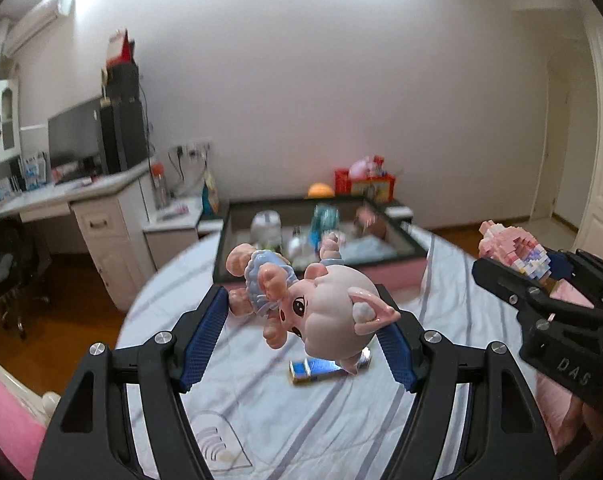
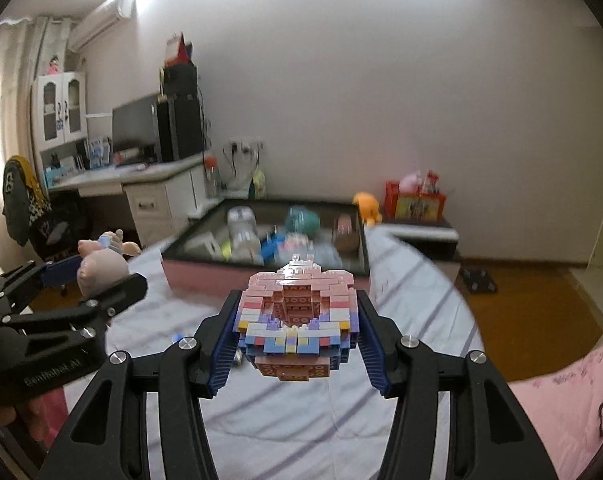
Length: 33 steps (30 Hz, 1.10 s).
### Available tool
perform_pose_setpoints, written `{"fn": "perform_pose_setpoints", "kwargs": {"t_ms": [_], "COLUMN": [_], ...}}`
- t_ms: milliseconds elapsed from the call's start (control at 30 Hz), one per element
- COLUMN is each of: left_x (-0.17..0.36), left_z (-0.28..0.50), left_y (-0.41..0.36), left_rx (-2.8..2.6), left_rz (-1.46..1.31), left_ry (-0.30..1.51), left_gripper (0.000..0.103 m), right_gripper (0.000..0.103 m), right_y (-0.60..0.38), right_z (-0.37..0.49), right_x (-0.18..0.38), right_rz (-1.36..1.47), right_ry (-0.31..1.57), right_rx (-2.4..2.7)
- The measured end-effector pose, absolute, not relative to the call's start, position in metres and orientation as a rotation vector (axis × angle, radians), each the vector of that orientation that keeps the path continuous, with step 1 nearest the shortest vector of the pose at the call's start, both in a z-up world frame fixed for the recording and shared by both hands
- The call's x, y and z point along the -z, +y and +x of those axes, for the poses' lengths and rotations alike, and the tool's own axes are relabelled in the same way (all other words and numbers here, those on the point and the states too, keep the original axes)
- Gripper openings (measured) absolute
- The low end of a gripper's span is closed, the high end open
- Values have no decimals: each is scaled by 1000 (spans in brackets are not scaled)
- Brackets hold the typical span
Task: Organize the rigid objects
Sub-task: 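Lift the figure and block donut over the pink box with both tools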
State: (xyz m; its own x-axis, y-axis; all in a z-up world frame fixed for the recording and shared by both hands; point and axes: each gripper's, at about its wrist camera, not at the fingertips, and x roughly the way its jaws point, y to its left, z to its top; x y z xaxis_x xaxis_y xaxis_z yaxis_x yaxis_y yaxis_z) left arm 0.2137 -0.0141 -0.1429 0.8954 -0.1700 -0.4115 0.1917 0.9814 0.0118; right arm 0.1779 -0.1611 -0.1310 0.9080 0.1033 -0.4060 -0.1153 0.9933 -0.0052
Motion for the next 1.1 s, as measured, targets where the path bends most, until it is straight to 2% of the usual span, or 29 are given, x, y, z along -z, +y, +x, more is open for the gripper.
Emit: {"fn": "perform_pose_setpoints", "kwargs": {"t_ms": [500, 800, 1100], "left_x": [89, 87, 103], "left_z": [208, 238, 311], "left_y": [-20, -20, -21], "left_rx": [152, 125, 88], "left_rz": [77, 83, 108], "left_ry": [223, 218, 302], "left_gripper": [73, 73, 73], "right_gripper": [55, 55, 55], "right_y": [-149, -143, -137], "right_z": [176, 207, 268], "right_x": [83, 79, 88], "right_rz": [-16, -15, -28], "right_ry": [255, 242, 291], "right_rx": [-132, -137, -162]}}
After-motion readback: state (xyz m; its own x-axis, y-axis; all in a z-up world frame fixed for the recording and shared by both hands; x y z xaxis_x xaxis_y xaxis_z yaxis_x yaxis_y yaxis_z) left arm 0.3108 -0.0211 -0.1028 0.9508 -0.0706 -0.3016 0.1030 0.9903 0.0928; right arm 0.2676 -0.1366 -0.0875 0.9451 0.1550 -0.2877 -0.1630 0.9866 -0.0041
